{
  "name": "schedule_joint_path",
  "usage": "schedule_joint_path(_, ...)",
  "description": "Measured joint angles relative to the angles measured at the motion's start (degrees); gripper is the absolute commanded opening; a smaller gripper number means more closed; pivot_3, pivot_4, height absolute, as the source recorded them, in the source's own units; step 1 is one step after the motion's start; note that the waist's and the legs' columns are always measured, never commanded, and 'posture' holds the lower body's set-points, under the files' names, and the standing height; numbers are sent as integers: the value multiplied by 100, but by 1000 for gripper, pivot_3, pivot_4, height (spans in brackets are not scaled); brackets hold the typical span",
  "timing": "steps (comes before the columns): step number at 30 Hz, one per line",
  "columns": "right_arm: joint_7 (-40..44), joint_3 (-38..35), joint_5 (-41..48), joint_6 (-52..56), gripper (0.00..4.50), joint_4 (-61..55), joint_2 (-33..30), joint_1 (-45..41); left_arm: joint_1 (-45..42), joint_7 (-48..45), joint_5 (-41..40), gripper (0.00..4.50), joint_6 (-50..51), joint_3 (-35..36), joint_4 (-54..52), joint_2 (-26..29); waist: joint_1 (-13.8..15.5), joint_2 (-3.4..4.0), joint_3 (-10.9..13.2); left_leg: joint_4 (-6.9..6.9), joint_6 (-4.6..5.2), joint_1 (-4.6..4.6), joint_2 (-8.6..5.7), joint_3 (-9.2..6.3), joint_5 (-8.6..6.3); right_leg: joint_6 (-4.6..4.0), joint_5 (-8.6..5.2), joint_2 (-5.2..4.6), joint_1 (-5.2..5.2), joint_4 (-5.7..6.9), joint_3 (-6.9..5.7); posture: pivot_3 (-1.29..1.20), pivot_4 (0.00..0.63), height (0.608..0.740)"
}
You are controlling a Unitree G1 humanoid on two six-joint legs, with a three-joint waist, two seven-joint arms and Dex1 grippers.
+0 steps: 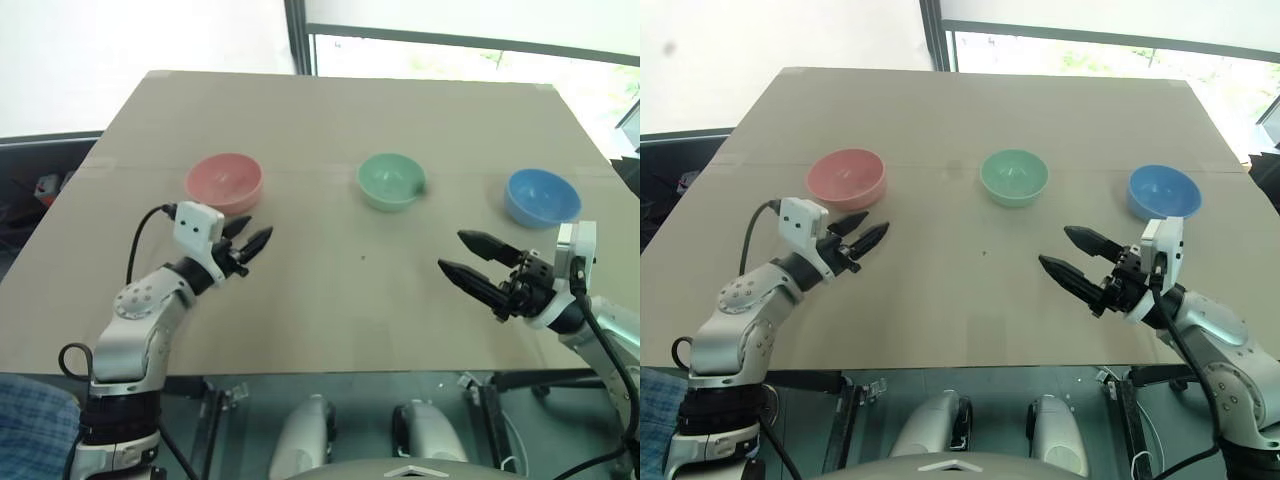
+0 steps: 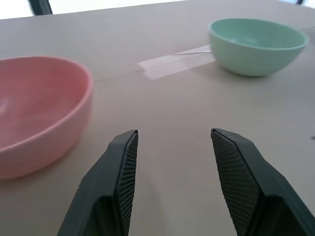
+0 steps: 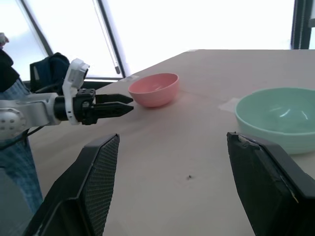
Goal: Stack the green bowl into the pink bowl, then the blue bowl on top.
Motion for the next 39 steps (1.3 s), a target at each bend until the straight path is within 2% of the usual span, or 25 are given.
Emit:
schedule_joint_path(6,-48,-133,116,19,3666,-35,-231,-499,-953,-18,1027,2496,-363,-487,832,783,23,-4,1,1,-1,-6,-2,-3,1,1,0,2,0,-1,-8,0,150,740)
schedule_joint_path(11,-49,-155,75,9,3666,84,-261,-513,-1794,-138,1458,2496,-371,-870,1099,993,7,-4,1,0,0,-13,-4,0,1,4,1,2,0,8,-7,0,150,740)
schedule_joint_path(27,-173,-157,-175,-127,3666,131,-156,-477,-1844,-398,2076,2496,-513,-1329,1698,1069,2,-7,5,7,-1,-14,3,2,1,5,1,8,-5,13,-5,0,150,740)
schedule_joint_path(29,-175,-156,-184,-128,3666,134,-148,-468,-1914,-473,2125,1952,-513,-1393,1786,1070,5,-7,5,7,-1,-14,2,2,1,5,1,8,-5,13,-6,0,150,740)
schedule_joint_path(32,-171,-155,-194,-128,3666,135,-138,-462,-2003,-591,2152,728,-513,-1490,1884,1068,1,-7,5,7,0,-15,2,4,1,5,1,8,-4,14,-5,0,150,740)
schedule_joint_path(33,-171,-155,-195,-128,3666,136,-138,-459,-2020,-621,2157,195,-513,-1506,1910,1067,0,-7,5,7,0,-15,2,4,1,5,1,8,-4,14,-4,0,150,740)
schedule_joint_path(34,-171,-155,-195,-127,3666,136,-139,-459,-2039,-635,2164,69,-513,-1519,1941,1059,0,-7,5,7,0,-15,2,3,1,5,1,8,-4,14,-5,0,150,740)
schedule_joint_path(39,-164,-157,-197,-128,3666,146,-141,-405,-2110,-635,2244,69,-527,-1525,2064,1042,4,-7,5,8,0,-15,2,3,1,5,1,8,-4,14,-5,0,150,740)
